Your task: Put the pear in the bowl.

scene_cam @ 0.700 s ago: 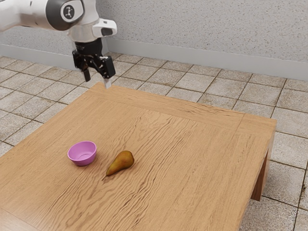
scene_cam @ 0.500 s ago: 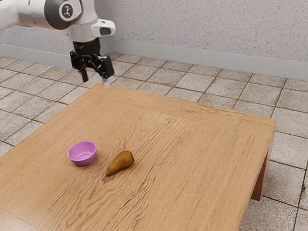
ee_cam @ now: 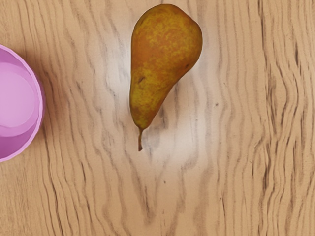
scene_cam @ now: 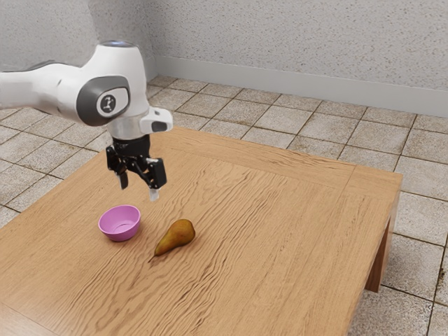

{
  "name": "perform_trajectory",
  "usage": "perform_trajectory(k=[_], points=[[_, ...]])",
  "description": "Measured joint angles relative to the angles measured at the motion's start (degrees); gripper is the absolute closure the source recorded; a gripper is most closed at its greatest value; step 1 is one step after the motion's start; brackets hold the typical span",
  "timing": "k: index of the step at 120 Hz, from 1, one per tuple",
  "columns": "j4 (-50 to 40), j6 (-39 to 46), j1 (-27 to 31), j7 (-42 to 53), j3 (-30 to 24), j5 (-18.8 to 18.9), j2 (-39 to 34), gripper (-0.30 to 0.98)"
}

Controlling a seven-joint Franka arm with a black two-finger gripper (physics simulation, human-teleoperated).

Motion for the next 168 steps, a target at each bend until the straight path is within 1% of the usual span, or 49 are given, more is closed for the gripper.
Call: perform_trajectory(k=[22, 32, 44, 58, 79, 104, 119, 139, 151, 168], points=[[-6.2, 10.4, 2.3, 0.4, -0.1, 0.1, 1.0, 0.00], [-8.7, 16.1, 4.3, 2.7, -2.0, 0.2, 1.8, 0.00], [-9.1, 20.3, 4.0, 6.1, -2.6, 0.4, 3.6, 0.00], [-8.2, 23.3, 3.0, 10.7, -2.7, 0.4, 6.6, 0.00], [-5.9, 25.0, 2.0, 16.4, -2.7, 0.5, 11.4, 0.00], [-5.2, 25.3, 2.3, 21.8, -2.6, 0.5, 14.1, 0.00], [-4.0, 25.4, 2.4, 24.4, -2.5, 0.5, 16.0, 0.00], [-3.0, 25.5, 2.9, 27.5, -2.3, 0.5, 16.8, 0.00], [-0.1, 24.6, 3.2, 29.0, -2.2, 0.5, 18.9, 0.00], [1.0, 23.8, 3.2, 30.9, -2.2, 0.5, 21.5, 0.00]])
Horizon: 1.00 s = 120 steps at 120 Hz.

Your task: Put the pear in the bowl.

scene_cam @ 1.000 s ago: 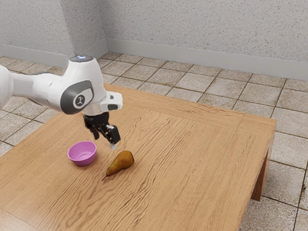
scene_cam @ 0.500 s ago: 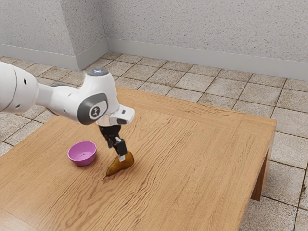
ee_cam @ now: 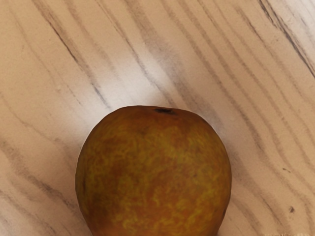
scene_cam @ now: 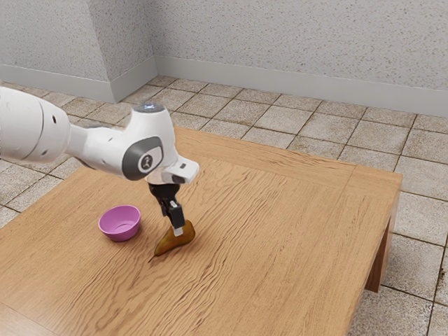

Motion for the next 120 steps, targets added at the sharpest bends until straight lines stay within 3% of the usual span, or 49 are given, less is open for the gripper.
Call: perform_trajectory(k=[120], points=[[5.1, -0.2, -0.2, 5.3, -0.1, -0.1, 8.0, 0.04]])
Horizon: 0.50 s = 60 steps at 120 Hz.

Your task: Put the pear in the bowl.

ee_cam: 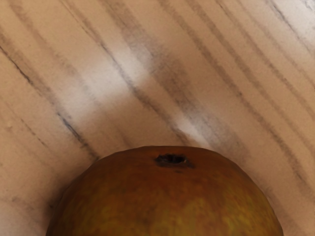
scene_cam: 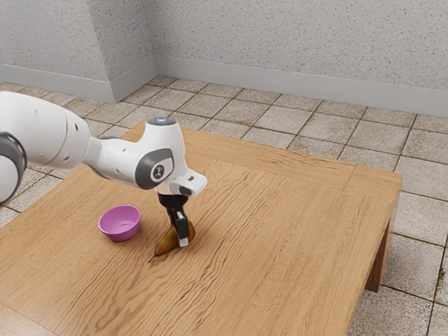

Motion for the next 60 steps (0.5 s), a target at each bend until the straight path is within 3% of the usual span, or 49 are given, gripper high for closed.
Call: perform_trajectory(k=[23, 60], points=[[0.0, 0.1, -0.1, 0.3, 0.0, 0.0, 0.1, 0.20], [0.5, 0.0, -0.1, 0.5, 0.1, 0.4, -0.2, 0.32]])
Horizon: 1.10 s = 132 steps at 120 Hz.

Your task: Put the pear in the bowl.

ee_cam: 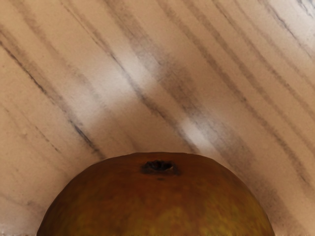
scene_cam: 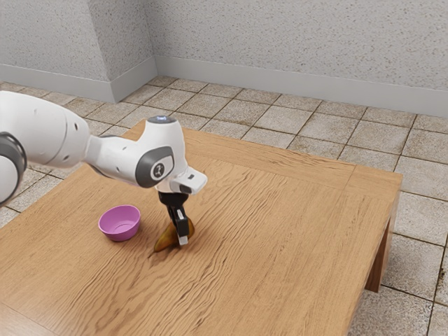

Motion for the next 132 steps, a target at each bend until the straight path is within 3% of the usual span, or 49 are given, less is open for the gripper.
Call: perform_trajectory(k=[38, 72, 84, 132], points=[[0.5, -3.6, 1.9, -0.6, 0.0, 0.4, -7.1, 0.40], [-1.2, -9.0, 11.5, -1.0, 0.0, 1.8, -11.4, 0.45], [-3.5, -9.8, 13.3, -1.1, 0.0, 2.7, -12.5, 0.36], [-7.8, -10.3, 15.2, -0.9, -0.1, 2.9, -12.7, 0.32]])
